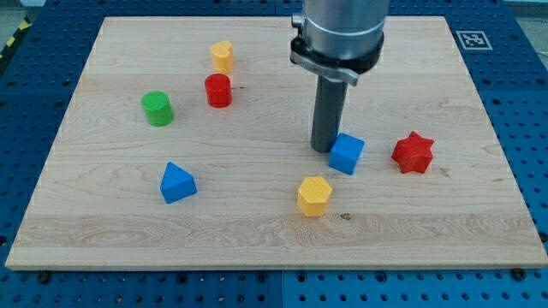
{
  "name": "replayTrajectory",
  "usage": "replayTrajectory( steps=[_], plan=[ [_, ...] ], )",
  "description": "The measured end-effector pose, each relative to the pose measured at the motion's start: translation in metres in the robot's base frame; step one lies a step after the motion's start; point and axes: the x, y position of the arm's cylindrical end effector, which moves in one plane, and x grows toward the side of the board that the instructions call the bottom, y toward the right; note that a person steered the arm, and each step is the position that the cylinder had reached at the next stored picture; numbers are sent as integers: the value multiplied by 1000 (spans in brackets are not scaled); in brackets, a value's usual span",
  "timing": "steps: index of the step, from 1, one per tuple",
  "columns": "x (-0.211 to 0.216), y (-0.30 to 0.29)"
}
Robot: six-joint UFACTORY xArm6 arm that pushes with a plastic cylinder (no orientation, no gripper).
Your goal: Push the blue cube to the bottom right corner of the board
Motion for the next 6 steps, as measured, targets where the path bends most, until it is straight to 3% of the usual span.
replayTrajectory(
  steps=[6],
  plan=[
    [46,121]
  ],
)
